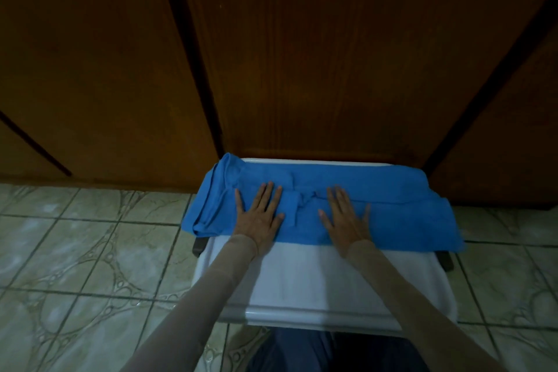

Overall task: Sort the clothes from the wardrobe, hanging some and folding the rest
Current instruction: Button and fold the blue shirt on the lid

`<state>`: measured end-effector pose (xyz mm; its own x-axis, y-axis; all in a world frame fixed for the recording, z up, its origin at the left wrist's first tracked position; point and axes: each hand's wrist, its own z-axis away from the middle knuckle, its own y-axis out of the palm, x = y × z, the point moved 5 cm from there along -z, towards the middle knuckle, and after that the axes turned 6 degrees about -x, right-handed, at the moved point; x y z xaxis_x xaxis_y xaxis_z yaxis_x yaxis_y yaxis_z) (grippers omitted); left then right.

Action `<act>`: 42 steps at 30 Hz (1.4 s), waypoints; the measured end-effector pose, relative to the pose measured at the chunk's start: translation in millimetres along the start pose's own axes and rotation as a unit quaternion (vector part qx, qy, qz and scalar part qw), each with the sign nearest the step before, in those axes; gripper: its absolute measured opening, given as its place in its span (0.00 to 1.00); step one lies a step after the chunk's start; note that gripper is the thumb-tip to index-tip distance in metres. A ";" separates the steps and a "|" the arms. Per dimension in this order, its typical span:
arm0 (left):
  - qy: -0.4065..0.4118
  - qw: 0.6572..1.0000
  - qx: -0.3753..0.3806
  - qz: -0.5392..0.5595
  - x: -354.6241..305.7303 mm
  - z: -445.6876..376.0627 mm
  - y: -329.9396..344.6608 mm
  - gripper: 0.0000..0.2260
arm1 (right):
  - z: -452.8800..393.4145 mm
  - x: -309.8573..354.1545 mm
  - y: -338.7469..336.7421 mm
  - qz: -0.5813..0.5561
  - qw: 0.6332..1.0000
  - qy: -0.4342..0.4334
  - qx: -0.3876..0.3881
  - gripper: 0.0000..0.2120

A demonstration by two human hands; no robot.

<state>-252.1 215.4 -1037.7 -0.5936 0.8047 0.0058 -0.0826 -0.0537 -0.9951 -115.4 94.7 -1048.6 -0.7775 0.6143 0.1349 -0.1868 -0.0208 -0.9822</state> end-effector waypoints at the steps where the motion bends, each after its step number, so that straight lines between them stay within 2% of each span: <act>1: 0.008 1.000 -0.002 0.004 -7.9 -2.8 -0.5 0.29 | 1.2 -16.5 -5.2 0.000 1.000 0.025 -0.003 0.28; 3: 0.022 1.000 -0.004 0.015 -26.6 -9.1 -2.5 0.26 | 2.9 -52.2 -14.2 0.007 0.997 0.072 -0.008 0.28; 8: 0.084 0.996 0.002 -0.013 -80.9 -28.7 -3.3 0.25 | 3.6 -135.8 -33.1 -0.002 0.981 0.187 -0.053 0.24; 10: 0.101 0.995 0.013 -0.014 -100.2 -34.6 0.2 0.25 | 3.0 -157.8 -36.2 -0.059 0.971 0.219 -0.076 0.23; 12: 0.115 0.993 0.021 -0.006 -118.8 -39.7 5.0 0.25 | 3.0 -174.2 -37.4 -0.166 0.949 0.253 -0.087 0.24; 15: 0.131 0.991 0.019 0.004 -138.2 -45.9 9.9 0.31 | 5.1 -186.4 -36.9 -0.334 0.884 0.318 -0.077 0.26; 18: 0.128 0.991 0.029 0.019 -143.4 -50.1 11.0 0.24 | 4.3 -189.6 -38.4 -0.386 0.852 0.347 -0.066 0.28; 20: 0.130 0.991 0.035 0.030 -143.1 -51.1 9.8 0.25 | 2.3 -190.0 -38.4 -0.410 0.840 0.347 -0.069 0.27; 27: 0.146 0.985 0.056 0.075 -139.1 -52.6 1.6 0.24 | -0.4 -178.9 -61.4 -0.366 0.860 0.331 -0.129 0.19; 30: 0.144 0.975 0.007 0.167 -132.2 -52.7 -6.6 0.21 | -4.6 -163.4 -72.1 -0.373 0.864 0.312 -0.134 0.19; 33: 0.102 0.945 -0.047 0.308 -115.5 -50.7 -15.2 0.15 | -11.1 -131.0 -79.8 -0.444 0.837 0.289 -0.133 0.19; 36: 0.009 0.893 -0.042 0.447 -89.6 -47.9 -18.8 0.11 | -18.1 -81.9 -83.1 -0.489 0.829 0.249 -0.107 0.19; 38: -0.075 0.825 -0.026 0.560 -71.9 -44.7 -23.8 0.10 | -21.8 -44.2 -80.8 -0.505 0.833 0.213 -0.073 0.20; 40: -0.170 0.730 0.009 0.662 -57.3 -40.7 -26.3 0.10 | -26.2 -6.2 -76.5 -0.507 0.846 0.160 -0.035 0.18; 42: -0.225 0.695 0.013 0.683 -40.3 -39.4 -26.3 0.13 | -28.4 28.0 -69.8 -0.516 0.850 0.110 0.013 0.16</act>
<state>-194.5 207.7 -1015.6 -0.3228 -0.2732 -0.9062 0.7927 -0.6012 -0.1011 -107.1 135.7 -980.0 -0.0617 0.4488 0.8915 -0.7155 0.6029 -0.3530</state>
